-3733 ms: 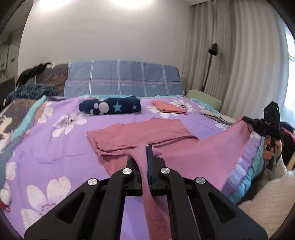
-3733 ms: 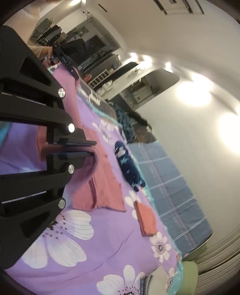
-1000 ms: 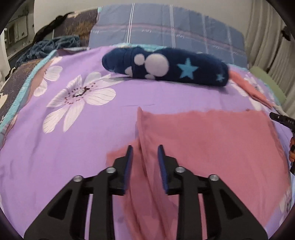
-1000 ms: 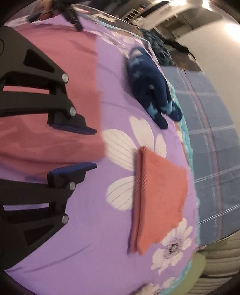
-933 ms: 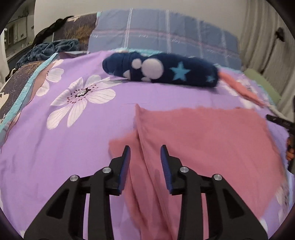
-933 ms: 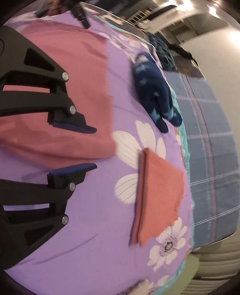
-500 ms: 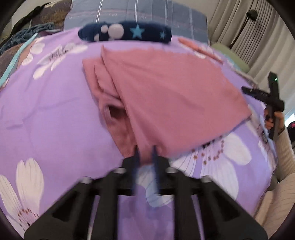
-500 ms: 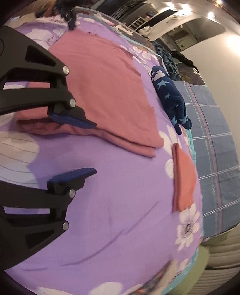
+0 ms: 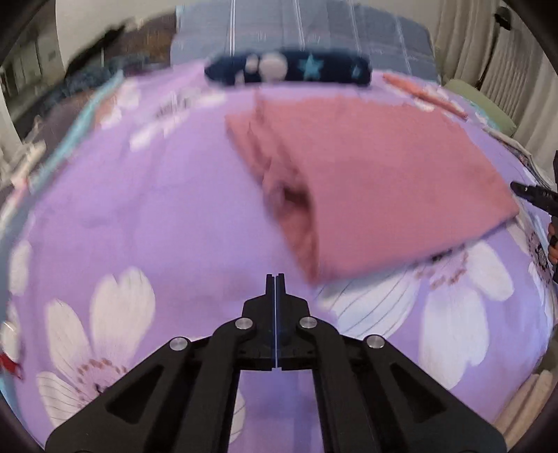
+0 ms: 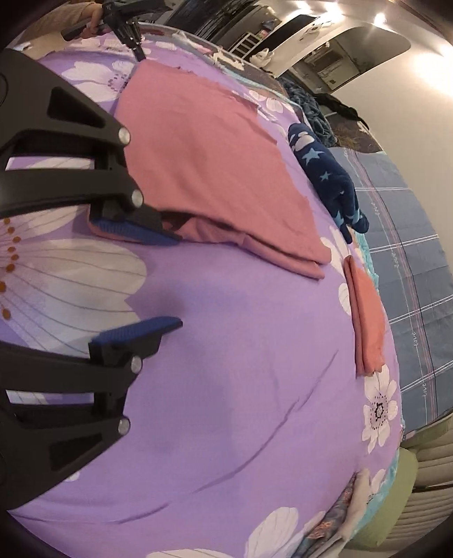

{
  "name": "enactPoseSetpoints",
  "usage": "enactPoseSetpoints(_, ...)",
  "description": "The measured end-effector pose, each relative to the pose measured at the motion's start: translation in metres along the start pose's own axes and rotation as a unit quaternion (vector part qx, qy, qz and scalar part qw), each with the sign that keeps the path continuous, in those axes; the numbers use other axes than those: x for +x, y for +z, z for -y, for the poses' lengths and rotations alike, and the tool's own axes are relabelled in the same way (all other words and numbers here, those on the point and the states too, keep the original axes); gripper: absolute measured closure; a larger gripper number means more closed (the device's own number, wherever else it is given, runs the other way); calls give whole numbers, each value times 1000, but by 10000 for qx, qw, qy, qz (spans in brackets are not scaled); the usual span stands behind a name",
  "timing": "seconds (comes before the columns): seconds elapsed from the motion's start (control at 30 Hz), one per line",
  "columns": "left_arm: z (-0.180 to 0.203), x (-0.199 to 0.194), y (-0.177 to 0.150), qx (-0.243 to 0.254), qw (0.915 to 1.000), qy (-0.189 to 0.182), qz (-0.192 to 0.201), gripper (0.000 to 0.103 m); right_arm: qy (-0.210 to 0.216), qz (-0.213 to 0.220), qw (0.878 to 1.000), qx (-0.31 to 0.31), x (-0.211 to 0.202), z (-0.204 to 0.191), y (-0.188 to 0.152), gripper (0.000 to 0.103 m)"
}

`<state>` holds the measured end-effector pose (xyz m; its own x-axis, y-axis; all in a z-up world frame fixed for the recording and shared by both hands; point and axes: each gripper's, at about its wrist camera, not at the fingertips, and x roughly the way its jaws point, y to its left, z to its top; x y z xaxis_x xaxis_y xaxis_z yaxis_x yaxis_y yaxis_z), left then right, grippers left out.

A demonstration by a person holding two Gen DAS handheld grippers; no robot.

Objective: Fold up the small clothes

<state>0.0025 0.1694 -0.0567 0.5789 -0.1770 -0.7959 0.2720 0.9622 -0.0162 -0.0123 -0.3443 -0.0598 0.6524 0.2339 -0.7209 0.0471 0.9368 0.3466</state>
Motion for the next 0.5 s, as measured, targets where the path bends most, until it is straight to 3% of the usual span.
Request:
enactPoseSetpoints(0.1, 47, -23, 24, 543, 9968, -384, 453, 102, 224, 6, 9996, -151, -6, -3, -5, 75)
enactPoseSetpoints(0.2, 99, -19, 40, 1043, 9878, -1037, 519, 87, 330, 17, 9993, -153, -8, -3, -11, 76)
enactPoseSetpoints(0.27, 149, -1, 47, 1479, 9771, -1505, 285, 87, 399, 34, 9992, -97, -9, 1, -14, 76)
enactPoseSetpoints(0.43, 264, 32, 45, 2577, 9460, -1967, 57, 87, 499, 44, 9986, 188, -16, 19, -27, 76)
enactPoseSetpoints(0.5, 291, 36, 49, 2754, 9383, -2090, 124, 76, 540, 68, 9982, 263, -20, 26, -32, 76)
